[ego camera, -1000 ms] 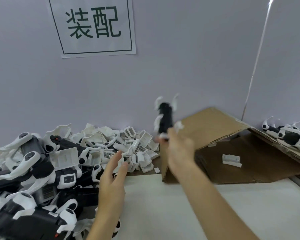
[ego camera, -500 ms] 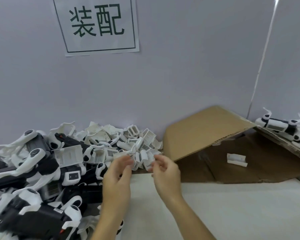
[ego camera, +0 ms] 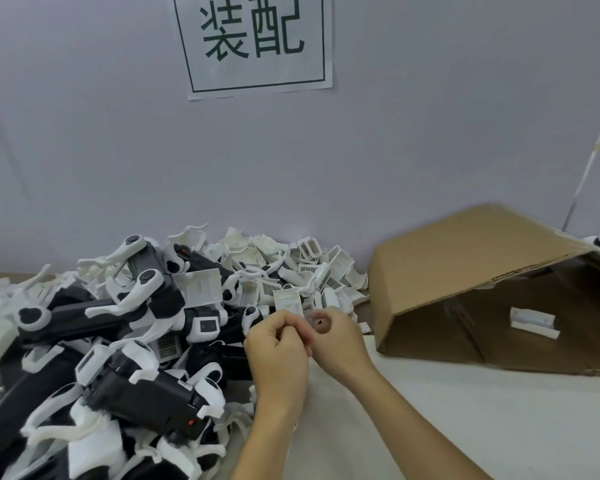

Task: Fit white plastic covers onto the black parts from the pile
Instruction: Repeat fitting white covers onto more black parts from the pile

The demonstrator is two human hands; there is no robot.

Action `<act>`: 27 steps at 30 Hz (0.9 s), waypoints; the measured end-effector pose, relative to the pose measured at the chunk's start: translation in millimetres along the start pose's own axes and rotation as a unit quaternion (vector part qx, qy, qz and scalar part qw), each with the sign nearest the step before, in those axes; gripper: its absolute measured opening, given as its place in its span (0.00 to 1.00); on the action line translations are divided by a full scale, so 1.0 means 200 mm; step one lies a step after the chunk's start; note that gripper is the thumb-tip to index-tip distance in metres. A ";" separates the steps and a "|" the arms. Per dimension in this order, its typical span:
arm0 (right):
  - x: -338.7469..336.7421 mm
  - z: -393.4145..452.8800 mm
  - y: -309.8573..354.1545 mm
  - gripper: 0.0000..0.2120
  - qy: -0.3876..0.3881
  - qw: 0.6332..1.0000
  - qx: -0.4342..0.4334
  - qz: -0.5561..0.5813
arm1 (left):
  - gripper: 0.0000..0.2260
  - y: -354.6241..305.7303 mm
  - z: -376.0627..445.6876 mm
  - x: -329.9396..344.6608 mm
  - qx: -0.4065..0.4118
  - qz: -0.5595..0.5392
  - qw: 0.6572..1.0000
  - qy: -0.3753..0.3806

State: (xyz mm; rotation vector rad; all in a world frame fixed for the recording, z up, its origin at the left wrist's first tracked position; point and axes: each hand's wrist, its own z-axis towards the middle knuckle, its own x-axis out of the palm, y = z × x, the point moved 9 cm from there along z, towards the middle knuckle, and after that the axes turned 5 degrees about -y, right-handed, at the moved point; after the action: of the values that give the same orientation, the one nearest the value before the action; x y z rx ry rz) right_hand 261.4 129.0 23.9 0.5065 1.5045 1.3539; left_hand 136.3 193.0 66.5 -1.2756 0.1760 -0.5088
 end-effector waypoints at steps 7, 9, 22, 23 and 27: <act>0.06 0.06 0.05 0.09 -0.018 0.999 -0.005 -0.042 | 0.24 0.00 0.00 0.01 0.000 -0.014 1.000 0.009; 0.04 0.04 0.03 0.06 -0.037 0.999 -0.007 -0.027 | 0.25 0.00 0.00 0.02 0.005 -0.012 1.000 0.011; -0.04 0.07 -0.02 0.11 -0.115 0.985 0.002 0.127 | 0.21 -0.02 0.00 0.01 0.023 0.015 1.000 0.002; -0.05 0.08 0.01 0.12 -0.121 0.982 -0.001 0.145 | 0.20 -0.03 0.00 0.00 0.021 0.013 1.000 0.000; -0.08 0.12 0.07 0.14 -0.093 0.994 0.020 0.056 | 0.20 -0.02 0.00 0.00 0.016 0.013 1.000 0.003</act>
State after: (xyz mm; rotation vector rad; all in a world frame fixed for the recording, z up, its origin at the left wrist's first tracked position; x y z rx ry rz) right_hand 284.9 131.1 46.5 0.7325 1.3699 1.3252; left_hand 136.1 191.6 69.9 -1.2396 0.1885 -0.4923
